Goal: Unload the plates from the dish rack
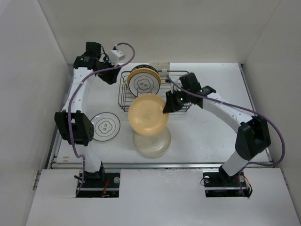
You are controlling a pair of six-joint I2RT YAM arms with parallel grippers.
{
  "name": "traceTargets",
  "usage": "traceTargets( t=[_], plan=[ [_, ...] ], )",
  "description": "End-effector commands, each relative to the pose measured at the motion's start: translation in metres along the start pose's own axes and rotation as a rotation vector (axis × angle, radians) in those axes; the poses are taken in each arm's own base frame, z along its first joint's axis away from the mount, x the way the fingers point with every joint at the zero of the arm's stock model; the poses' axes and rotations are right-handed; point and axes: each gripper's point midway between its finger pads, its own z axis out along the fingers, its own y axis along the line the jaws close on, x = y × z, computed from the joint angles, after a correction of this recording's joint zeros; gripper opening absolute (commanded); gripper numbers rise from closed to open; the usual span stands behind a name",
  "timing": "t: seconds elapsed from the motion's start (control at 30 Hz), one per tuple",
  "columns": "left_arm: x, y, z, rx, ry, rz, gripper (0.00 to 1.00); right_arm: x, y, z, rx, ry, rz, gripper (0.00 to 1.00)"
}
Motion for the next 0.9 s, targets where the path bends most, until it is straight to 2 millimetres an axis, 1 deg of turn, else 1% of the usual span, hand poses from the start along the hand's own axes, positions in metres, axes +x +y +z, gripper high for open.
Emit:
traceTargets(
  t=[0.0, 0.03, 0.07, 0.1, 0.13, 0.17, 0.2, 0.23, 0.27, 0.3, 0.33, 0.37, 0.4, 0.43, 0.47, 0.5, 0.53, 0.57, 0.6, 0.63, 0.67, 0.7, 0.73, 0.77, 0.8, 0.83, 0.87],
  plan=[
    [-0.062, -0.025, -0.01, 0.005, -0.147, 0.207, 0.44, 0.049, 0.025, -0.021, -0.042, 0.09, 0.083, 0.0],
    [-0.076, -0.043, -0.002, 0.028, -0.162, 0.248, 0.44, 0.074, 0.017, -0.018, 0.007, 0.132, 0.115, 0.0],
    [-0.083, -0.052, 0.002, 0.044, -0.169, 0.277, 0.44, 0.083, 0.014, -0.019, 0.025, 0.143, 0.134, 0.02],
    [-0.09, -0.055, 0.005, 0.025, -0.164, 0.296, 0.44, 0.088, 0.014, -0.02, 0.028, 0.147, 0.157, 0.02],
    [-0.095, -0.072, 0.021, 0.047, -0.15, 0.35, 0.44, 0.095, 0.013, -0.016, 0.036, 0.154, 0.164, 0.03],
    [-0.102, -0.076, 0.025, 0.035, -0.155, 0.38, 0.44, 0.109, 0.006, -0.011, 0.056, 0.183, 0.191, 0.04],
    [-0.105, -0.081, 0.03, 0.028, -0.15, 0.408, 0.45, 0.114, 0.001, -0.008, 0.076, 0.19, 0.217, 0.08],
    [-0.105, -0.082, 0.04, 0.003, -0.127, 0.419, 0.45, 0.119, -0.001, -0.004, 0.09, 0.199, 0.224, 0.09],
    [-0.115, -0.09, 0.041, -0.01, -0.146, 0.454, 0.45, 0.122, -0.006, 0.001, 0.101, 0.199, 0.223, 0.12],
    [-0.115, -0.092, 0.048, -0.018, -0.139, 0.461, 0.45, 0.126, -0.012, 0.007, 0.119, 0.214, 0.243, 0.19],
    [-0.117, -0.089, 0.048, -0.031, -0.142, 0.462, 0.45, 0.129, -0.011, 0.012, 0.115, 0.224, 0.239, 0.26],
    [-0.116, -0.095, 0.055, -0.018, -0.135, 0.468, 0.46, 0.135, -0.011, 0.017, 0.122, 0.244, 0.235, 0.3],
    [-0.116, -0.094, 0.06, -0.018, -0.135, 0.468, 0.46, 0.14, -0.014, 0.024, 0.137, 0.266, 0.236, 0.38],
    [-0.12, -0.096, 0.06, -0.026, -0.14, 0.484, 0.48, 0.138, -0.014, 0.027, 0.145, 0.265, 0.224, 0.42],
    [-0.116, -0.093, 0.065, -0.039, -0.121, 0.482, 0.49, 0.14, -0.014, 0.03, 0.152, 0.28, 0.207, 0.49],
    [-0.12, -0.094, 0.07, -0.05, -0.128, 0.489, 0.5, 0.139, -0.011, 0.034, 0.169, 0.29, 0.189, 0.56],
    [-0.122, -0.092, 0.07, -0.064, -0.131, 0.49, 0.5, 0.141, -0.013, 0.038, 0.183, 0.3, 0.183, 0.61],
    [-0.121, -0.089, 0.076, -0.073, -0.12, 0.497, 0.52, 0.14, -0.016, 0.037, 0.201, 0.303, 0.173, 0.65],
    [-0.12, -0.089, 0.081, -0.072, -0.118, 0.497, 0.52, 0.143, -0.019, 0.037, 0.231, 0.318, 0.166, 0.67],
    [-0.124, -0.085, 0.081, -0.096, -0.129, 0.498, 0.53, 0.136, -0.02, 0.037, 0.242, 0.303, 0.158, 0.68],
    [-0.128, -0.089, 0.085, -0.093, -0.137, 0.505, 0.53, 0.134, -0.02, 0.033, 0.256, 0.296, 0.154, 0.68],
    [-0.125, -0.087, 0.09, -0.096, -0.121, 0.503, 0.55, 0.127, -0.021, 0.031, 0.27, 0.274, 0.143, 0.68],
    [-0.127, -0.086, 0.09, -0.102, -0.132, 0.504, 0.55, 0.124, -0.024, 0.026, 0.299, 0.266, 0.137, 0.69],
    [-0.128, -0.086, 0.094, -0.101, -0.129, 0.503, 0.55, 0.112, -0.02, 0.018, 0.307, 0.229, 0.123, 0.69],
    [-0.128, -0.086, 0.094, -0.101, -0.129, 0.503, 0.55, 0.107, -0.02, 0.014, 0.321, 0.209, 0.114, 0.7],
    [-0.125, -0.088, 0.101, -0.088, -0.122, 0.516, 0.55, 0.099, -0.019, 0.008, 0.334, 0.186, 0.105, 0.71],
    [-0.123, -0.088, 0.105, -0.083, -0.114, 0.515, 0.55, 0.084, -0.016, -0.002, 0.352, 0.133, 0.086, 0.71]
  ],
)
